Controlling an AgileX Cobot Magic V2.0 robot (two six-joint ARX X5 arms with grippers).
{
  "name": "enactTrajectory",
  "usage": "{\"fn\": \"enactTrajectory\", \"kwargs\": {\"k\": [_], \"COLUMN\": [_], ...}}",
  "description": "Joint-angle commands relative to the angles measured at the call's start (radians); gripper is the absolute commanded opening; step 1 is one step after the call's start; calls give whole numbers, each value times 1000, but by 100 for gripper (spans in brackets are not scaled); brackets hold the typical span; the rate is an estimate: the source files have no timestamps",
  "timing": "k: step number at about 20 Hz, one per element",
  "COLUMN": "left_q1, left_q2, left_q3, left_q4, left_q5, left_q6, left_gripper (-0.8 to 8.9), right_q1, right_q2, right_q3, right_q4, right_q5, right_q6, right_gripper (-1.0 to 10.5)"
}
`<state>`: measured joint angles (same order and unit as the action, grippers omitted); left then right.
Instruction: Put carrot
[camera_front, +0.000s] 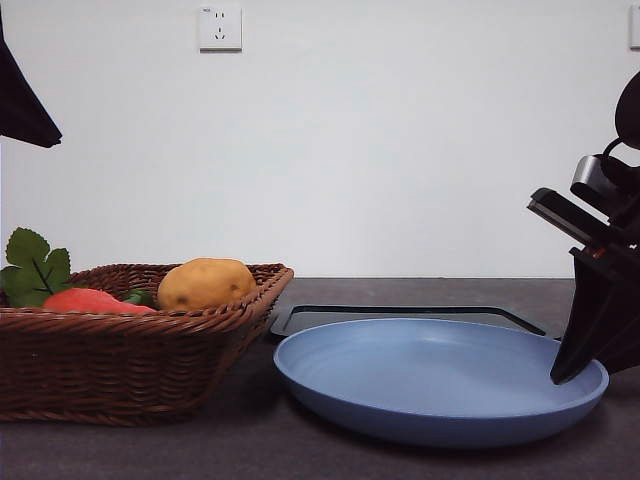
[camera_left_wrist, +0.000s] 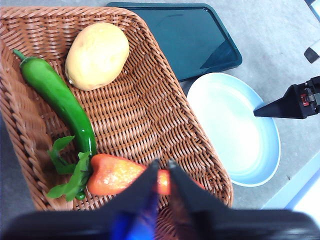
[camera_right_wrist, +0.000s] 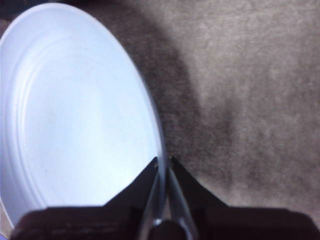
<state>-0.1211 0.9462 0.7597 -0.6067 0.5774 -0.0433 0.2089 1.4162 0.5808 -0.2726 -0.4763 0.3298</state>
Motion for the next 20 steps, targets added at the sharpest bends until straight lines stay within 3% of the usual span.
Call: {"fn": "enactTrajectory", "kwargs": {"k": [1, 4, 6, 7, 13, 20], "left_q1": [-11, -49, -101, -127, -267, -299], "left_q2": [5, 5, 5, 7, 113, 386], "left_q3": [14, 14, 14, 14, 14, 14], "left_q4": [2, -17, -43, -50, -53, 13], "left_q5": [7, 8, 3, -6, -162, -210], "left_q6": [0, -169, -198, -202, -456, -490], "left_gripper": [154, 281, 354, 353, 352, 350], "right_q1": [0, -16, -34, -43, -66, -66], "right_q2": [4, -47, -97, -121, -266, -341], "right_q3": [12, 12, 12, 12, 12, 12], "right_q4": [2, 0, -3, -3, -9, -12], "right_q5": [4, 4, 4, 4, 3, 3], "right_q6": [-2, -2, -5, -5, -4, -2], "right_gripper": [5, 5, 5, 5, 5, 5]}}
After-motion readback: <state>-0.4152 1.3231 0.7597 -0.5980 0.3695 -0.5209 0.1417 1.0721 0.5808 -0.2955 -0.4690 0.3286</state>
